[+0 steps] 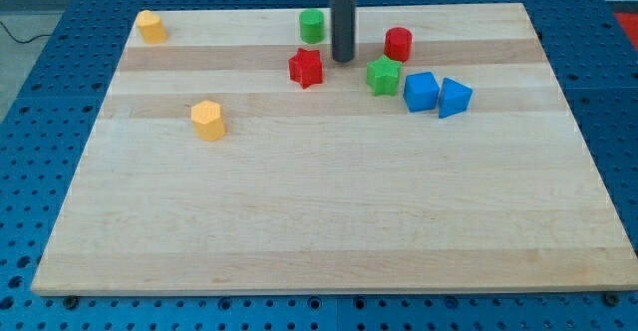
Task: Put the red circle to the top right of the board
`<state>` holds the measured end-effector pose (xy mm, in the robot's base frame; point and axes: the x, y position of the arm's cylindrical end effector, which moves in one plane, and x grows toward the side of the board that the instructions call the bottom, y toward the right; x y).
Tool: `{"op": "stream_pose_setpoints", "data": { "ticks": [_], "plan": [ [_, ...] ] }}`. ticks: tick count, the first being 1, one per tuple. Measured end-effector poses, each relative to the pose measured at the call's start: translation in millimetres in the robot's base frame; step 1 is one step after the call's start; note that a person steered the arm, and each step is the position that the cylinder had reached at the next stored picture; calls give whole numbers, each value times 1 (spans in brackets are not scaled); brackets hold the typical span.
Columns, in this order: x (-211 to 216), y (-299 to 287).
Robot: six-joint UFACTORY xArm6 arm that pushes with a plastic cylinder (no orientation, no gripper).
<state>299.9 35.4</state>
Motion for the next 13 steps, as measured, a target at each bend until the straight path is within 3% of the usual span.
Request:
{"op": "stream_pose_setpoints", "data": {
  "ticks": [2,3,4,5,6,9,11,13],
  "plan": [
    [-9,142],
    [-10,154],
    [16,99],
    [9,45],
    [-30,43],
    [-42,143],
    [-15,138],
    [-22,171]
  ]
}}
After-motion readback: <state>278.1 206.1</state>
